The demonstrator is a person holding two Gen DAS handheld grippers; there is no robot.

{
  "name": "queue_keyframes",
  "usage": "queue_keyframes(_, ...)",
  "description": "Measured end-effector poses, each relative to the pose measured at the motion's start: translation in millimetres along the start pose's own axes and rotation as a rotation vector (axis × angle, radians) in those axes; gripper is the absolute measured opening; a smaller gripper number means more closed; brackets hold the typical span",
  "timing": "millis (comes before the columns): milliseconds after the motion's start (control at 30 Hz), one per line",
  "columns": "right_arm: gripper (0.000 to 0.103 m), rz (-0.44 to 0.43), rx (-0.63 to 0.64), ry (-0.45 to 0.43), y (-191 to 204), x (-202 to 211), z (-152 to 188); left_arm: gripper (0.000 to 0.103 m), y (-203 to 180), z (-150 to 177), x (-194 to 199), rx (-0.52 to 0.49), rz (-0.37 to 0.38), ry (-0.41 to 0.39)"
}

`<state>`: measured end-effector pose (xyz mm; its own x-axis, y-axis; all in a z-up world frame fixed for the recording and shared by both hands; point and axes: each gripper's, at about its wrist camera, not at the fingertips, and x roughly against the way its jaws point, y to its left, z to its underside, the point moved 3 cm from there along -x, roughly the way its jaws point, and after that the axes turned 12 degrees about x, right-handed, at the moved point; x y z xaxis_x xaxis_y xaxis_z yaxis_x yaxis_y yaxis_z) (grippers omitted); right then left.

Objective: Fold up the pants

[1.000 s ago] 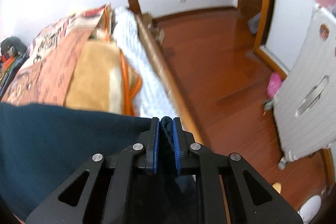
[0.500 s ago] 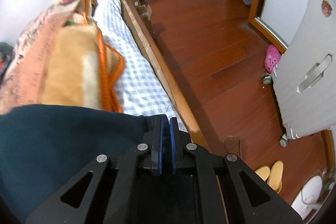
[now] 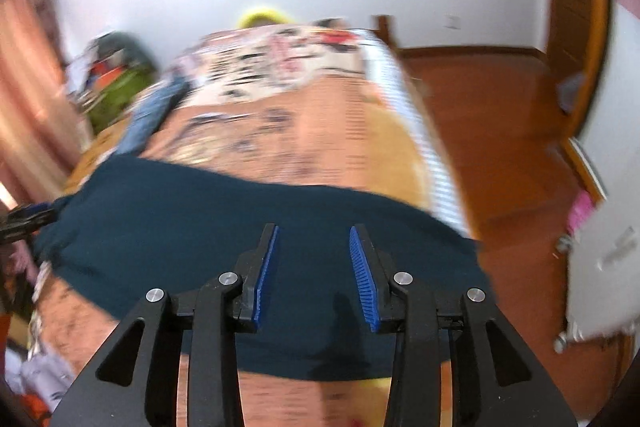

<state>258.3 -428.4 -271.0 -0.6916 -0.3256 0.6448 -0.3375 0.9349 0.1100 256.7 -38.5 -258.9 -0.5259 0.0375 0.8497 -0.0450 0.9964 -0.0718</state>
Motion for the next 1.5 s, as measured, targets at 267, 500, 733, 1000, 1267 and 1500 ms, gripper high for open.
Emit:
queue_keyframes(267, 0.040, -0.173, 0.205, 0.013, 109.3, -25.1, -9.6, 0.071, -22.2, 38.6, 3.8, -0.133, 0.085, 0.050)
queue_keyframes(500, 0.042, -0.226, 0.310, 0.110, 163.3, -52.2, 5.9, 0.072, -40.8, 53.2, -13.3, -0.221, 0.100, 0.098)
queue_keyframes(733, 0.042, -0.202, 0.382, 0.131, 183.9, -71.1, 8.2, 0.071, -38.2, 45.2, -26.3, -0.196, 0.153, 0.124)
queue_keyframes(1000, 0.016, -0.202, 0.386, 0.084, 190.8, -75.3, 2.1, 0.063, -45.9, 51.5, -18.9, -0.233, 0.210, 0.104)
queue_keyframes(1267, 0.011, -0.228, 0.344, 0.023, 190.8, -57.7, -2.5, 0.024, -41.7, 45.6, -16.8, -0.221, 0.112, 0.022)
queue_keyframes(1500, 0.011, -0.224, 0.353, 0.013, 195.7, -45.9, 1.3, 0.021, -39.6, 50.6, 9.6, -0.241, 0.124, -0.029)
